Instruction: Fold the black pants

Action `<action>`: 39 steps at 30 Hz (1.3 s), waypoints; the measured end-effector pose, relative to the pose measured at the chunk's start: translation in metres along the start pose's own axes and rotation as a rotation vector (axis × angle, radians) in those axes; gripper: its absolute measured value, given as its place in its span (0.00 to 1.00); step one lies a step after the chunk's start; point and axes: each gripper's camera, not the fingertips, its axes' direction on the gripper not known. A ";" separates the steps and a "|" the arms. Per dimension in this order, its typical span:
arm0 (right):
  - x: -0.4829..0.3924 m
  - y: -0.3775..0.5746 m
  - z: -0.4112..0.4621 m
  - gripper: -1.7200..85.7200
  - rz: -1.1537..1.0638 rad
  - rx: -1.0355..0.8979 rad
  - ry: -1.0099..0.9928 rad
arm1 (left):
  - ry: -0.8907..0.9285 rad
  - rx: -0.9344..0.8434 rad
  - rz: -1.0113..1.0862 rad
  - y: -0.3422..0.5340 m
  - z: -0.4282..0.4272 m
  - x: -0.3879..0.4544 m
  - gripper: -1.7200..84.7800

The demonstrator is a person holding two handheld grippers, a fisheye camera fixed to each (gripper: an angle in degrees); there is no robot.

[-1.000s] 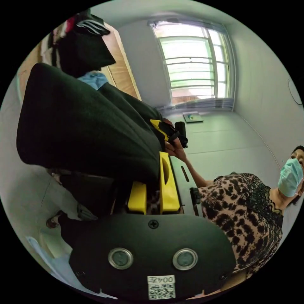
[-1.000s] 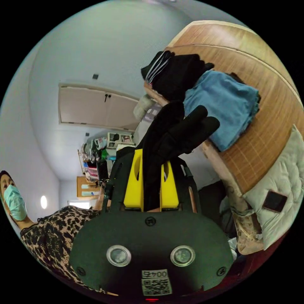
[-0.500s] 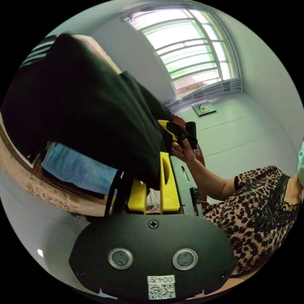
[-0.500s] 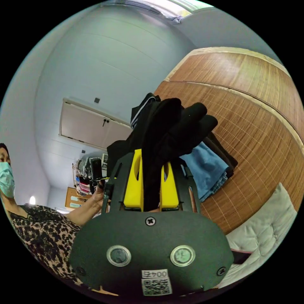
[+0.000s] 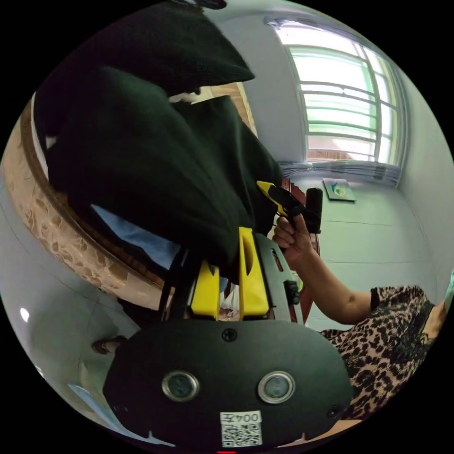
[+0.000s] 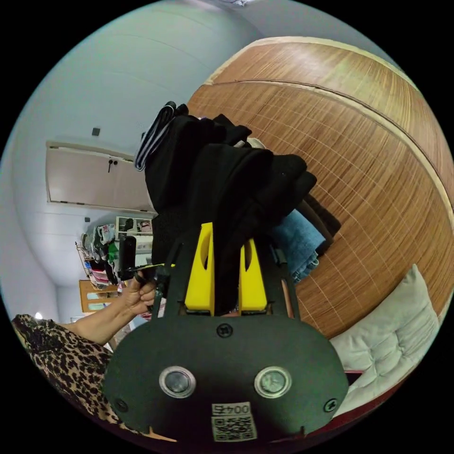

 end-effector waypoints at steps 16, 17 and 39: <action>-0.116 0.011 -0.080 0.14 0.004 -0.067 0.206 | -0.002 -0.012 -0.244 0.162 -0.017 -0.009 0.04; -0.132 0.011 -0.082 0.13 -0.033 -0.076 0.207 | -0.026 0.037 -0.254 0.195 -0.032 -0.003 0.03; -0.845 0.444 0.118 0.04 -1.466 -1.241 -0.092 | -0.474 1.290 -0.839 1.028 0.014 0.247 0.02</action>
